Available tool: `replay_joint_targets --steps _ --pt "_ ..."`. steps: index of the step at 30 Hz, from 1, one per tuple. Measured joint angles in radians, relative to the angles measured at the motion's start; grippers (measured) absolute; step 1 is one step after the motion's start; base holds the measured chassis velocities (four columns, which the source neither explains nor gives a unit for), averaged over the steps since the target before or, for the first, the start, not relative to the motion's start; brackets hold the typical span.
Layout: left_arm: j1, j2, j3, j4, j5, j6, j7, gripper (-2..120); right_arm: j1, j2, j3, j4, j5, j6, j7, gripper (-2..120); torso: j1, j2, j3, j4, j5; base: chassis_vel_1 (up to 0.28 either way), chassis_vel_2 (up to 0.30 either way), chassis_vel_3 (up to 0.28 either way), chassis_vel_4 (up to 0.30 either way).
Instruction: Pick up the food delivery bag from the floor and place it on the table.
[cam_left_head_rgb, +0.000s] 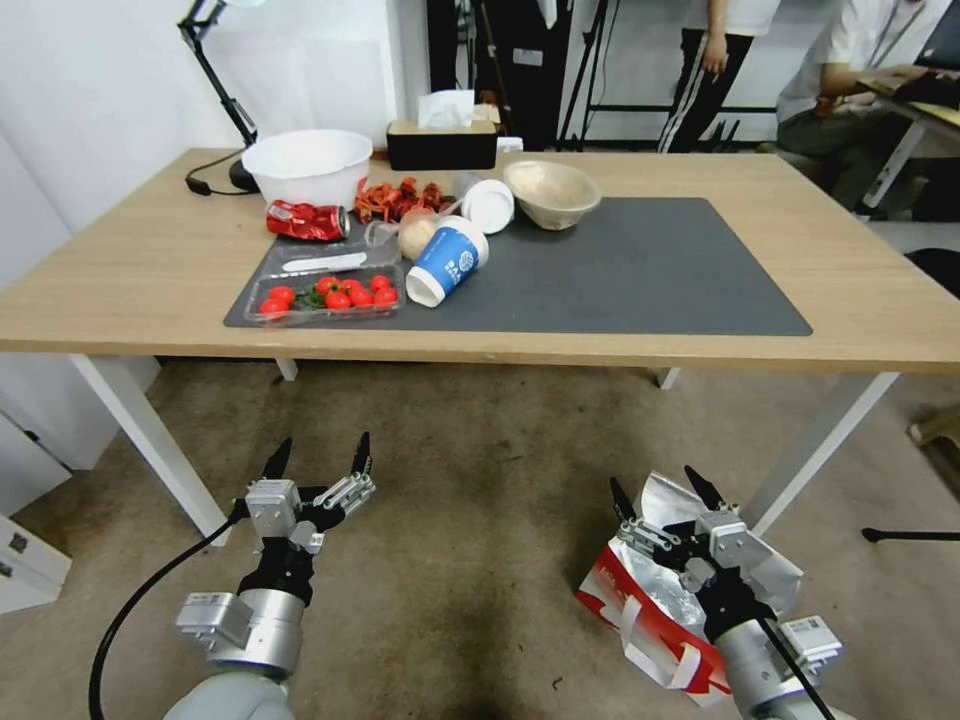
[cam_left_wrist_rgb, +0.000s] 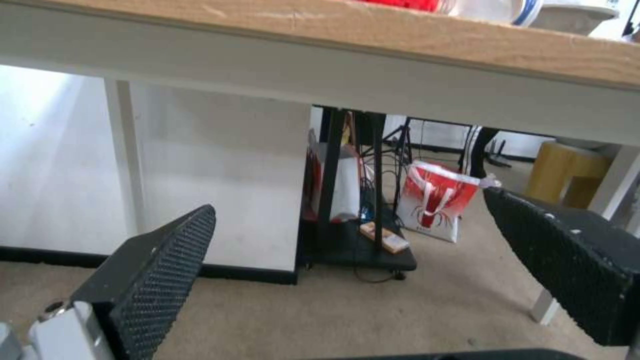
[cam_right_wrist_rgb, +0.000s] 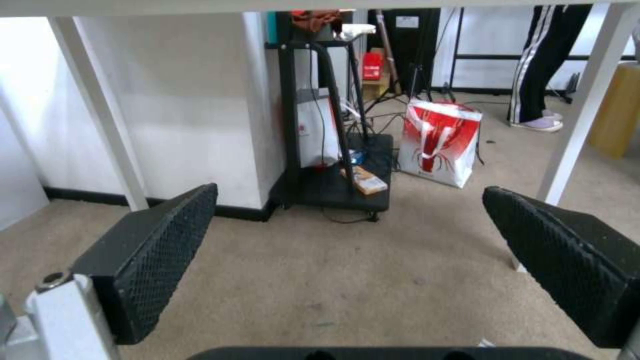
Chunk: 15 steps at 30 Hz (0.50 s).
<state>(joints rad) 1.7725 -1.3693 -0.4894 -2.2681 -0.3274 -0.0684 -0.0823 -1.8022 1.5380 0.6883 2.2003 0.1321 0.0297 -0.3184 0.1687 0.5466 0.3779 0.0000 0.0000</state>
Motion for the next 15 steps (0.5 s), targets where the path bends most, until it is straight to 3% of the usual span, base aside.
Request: replay_joint_targets --steps 15 --pt "0.0 -0.004 0.006 0.01 0.006 -0.007 0.003 100 0.002 -0.003 0.002 -0.009 0.0 0.004 -0.002 100 -0.023 -0.06 -0.038 0.0 0.0 0.0 0.0 0.0 0.0"
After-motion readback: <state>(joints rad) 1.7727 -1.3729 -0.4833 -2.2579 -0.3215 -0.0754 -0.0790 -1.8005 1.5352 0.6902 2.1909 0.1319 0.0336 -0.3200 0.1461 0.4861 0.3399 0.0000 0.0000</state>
